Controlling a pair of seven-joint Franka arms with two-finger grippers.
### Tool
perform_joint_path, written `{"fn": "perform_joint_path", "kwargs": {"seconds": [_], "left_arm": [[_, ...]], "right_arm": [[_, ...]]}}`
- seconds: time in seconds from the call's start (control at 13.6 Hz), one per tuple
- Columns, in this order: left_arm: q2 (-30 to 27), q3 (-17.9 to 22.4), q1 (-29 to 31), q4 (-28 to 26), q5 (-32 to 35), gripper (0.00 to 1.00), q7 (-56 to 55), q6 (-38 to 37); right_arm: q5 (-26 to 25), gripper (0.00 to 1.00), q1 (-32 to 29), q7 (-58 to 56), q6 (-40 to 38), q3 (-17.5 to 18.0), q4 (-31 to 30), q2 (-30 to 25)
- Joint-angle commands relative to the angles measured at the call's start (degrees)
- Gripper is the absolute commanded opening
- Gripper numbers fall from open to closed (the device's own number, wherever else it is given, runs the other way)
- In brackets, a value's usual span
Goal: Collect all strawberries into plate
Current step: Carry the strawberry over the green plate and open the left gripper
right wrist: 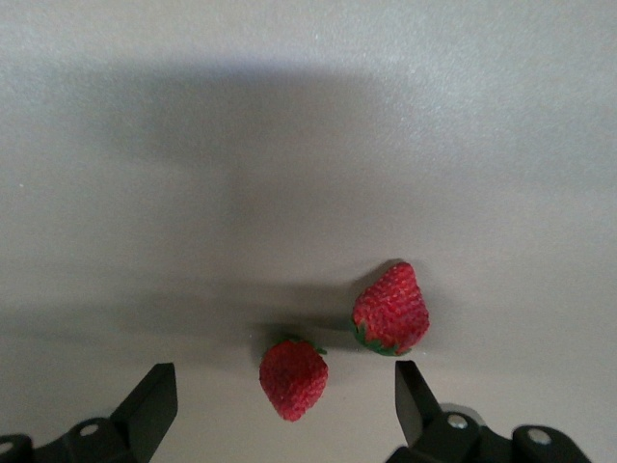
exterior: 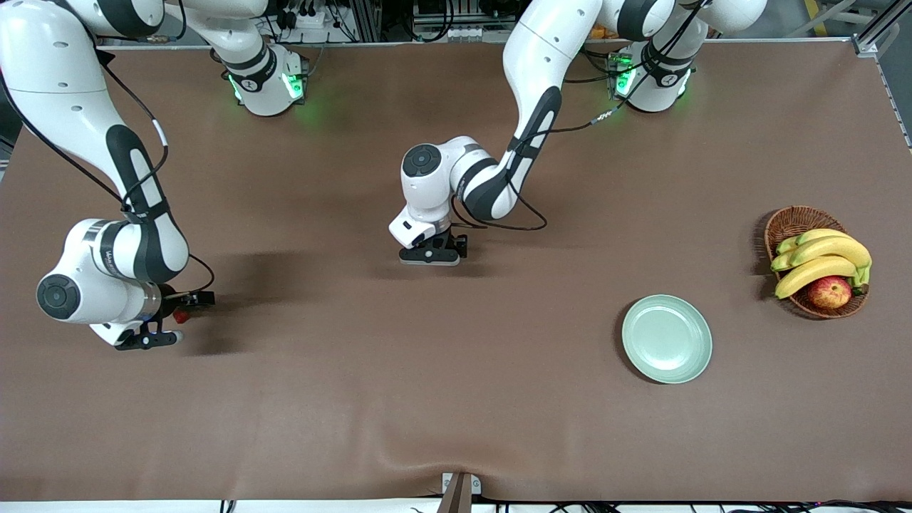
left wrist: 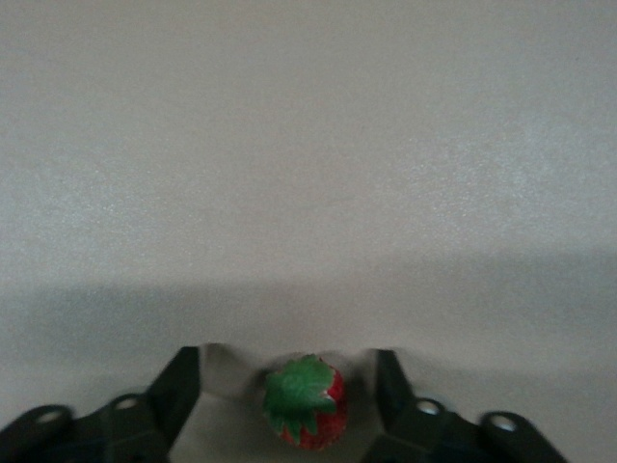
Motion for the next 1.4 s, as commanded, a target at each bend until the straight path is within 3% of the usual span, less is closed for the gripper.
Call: {"fn": "perform_joint_path", "kwargs": {"seconds": [0.0,0.37,0.59,0.81,1.03,1.32], "left_arm": [[0.7,1.0,-0.8,1.4,1.6,0.00,-2.9,0.1],[-0.4,0.9,-1.3,1.0,1.5,0.00,-4.0,-0.6],[-2.7,1.2,0.0,0.9,1.2,0.00,-4.3,-4.8],[-5.6,4.1,4.1,0.8,1.3,0.00,-11.3,-8.7],[-6.2,8.3,9.3,0.8,1.0,0.00,-15.9,-10.6],[-6.1,8.5,20.5,0.6,1.3,0.00,-16.0,-11.3]], "right_arm": [[-1.4,1.00,-1.4,0.0,-0.5,1.2,-0.6,-0.6],[-1.1,1.00,-1.3,0.4,-2.7,1.2,-0.6,-0.5],[-0.7,1.00,-1.0,0.4,-1.8,1.2,-0.6,-0.1],[-0.6,0.91,-1.0,0.3,-0.3,1.2,-0.6,0.8],[-0.6,0.90,-0.9,0.3,-0.3,1.3,-0.6,1.2],[-0.6,0.67,-0.9,-0.1,0.4,1.2,-0.6,1.4]]}}
